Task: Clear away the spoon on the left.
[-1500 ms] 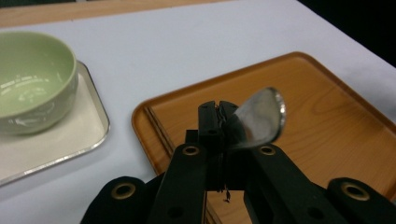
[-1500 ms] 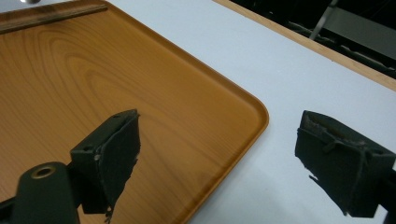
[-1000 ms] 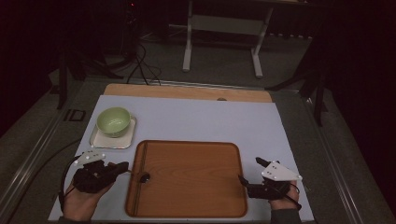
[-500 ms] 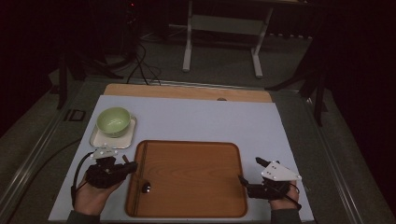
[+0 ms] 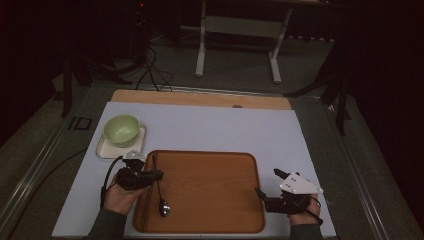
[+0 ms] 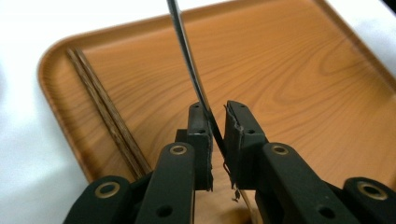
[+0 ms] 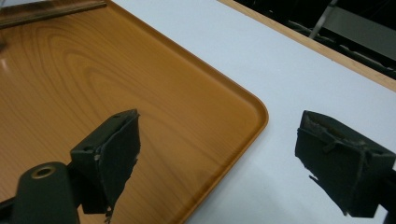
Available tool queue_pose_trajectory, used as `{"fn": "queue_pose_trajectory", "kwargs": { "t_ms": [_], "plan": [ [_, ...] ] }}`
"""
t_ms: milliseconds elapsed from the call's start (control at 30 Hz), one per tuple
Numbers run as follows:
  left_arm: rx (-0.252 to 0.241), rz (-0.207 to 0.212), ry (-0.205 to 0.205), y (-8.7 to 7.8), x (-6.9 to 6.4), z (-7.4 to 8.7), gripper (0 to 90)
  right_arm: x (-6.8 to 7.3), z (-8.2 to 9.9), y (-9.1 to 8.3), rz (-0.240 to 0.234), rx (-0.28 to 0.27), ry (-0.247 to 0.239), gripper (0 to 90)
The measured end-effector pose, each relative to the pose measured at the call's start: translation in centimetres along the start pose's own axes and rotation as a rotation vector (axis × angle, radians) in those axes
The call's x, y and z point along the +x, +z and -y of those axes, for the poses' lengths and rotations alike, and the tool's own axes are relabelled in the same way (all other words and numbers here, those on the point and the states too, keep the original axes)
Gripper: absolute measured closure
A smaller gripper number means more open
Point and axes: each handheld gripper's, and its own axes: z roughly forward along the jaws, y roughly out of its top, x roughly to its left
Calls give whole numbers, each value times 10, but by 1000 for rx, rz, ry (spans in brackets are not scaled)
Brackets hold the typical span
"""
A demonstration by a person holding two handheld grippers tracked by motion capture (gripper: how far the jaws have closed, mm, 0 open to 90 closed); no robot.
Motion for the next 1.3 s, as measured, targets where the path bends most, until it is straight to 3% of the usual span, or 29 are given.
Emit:
{"fn": "queue_pose_trajectory", "kwargs": {
  "t_ms": [167,433,600,767,933,1300],
  "plan": [
    [45,14,-14,14,3,5,791,0,0,0,-1,1,-2,136],
    [79,13,-35,23,7,12,775,0,0,0,-2,1,-3,136],
    [88,-14,-29,26,8,12,664,0,0,0,-2,3,-2,136],
    [78,-74,2,28,5,10,540,0,0,0,-2,2,-2,136],
    [60,-98,11,27,6,9,477,0,0,0,-5,2,-3,136],
    [-3,-144,52,15,4,3,436,0,0,0,-3,3,-2,136]
  ]
}}
